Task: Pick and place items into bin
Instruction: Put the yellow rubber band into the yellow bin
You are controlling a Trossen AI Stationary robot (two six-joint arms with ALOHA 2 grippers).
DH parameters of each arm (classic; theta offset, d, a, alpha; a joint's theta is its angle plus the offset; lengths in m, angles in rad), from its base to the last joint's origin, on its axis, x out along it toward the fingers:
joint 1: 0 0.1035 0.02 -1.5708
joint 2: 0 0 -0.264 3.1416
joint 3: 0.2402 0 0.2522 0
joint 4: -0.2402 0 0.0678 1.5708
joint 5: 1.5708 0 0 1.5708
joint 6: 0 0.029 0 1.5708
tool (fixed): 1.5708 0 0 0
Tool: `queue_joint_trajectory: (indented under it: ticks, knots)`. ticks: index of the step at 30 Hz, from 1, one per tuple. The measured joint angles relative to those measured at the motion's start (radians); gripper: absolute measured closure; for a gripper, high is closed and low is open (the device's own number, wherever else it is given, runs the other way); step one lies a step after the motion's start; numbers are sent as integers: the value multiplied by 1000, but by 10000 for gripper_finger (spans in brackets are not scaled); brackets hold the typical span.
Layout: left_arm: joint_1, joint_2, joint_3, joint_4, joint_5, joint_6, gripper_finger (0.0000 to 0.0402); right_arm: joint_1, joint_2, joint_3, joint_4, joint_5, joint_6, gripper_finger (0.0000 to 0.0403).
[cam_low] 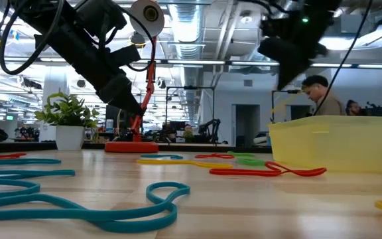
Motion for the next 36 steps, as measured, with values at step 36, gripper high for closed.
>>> queue_joint_trajectory:
  ticks: [36]
  knots:
    - [0, -1, 0, -1, 26, 62, 283, 92, 107, 3, 149, -65, 81, 326]
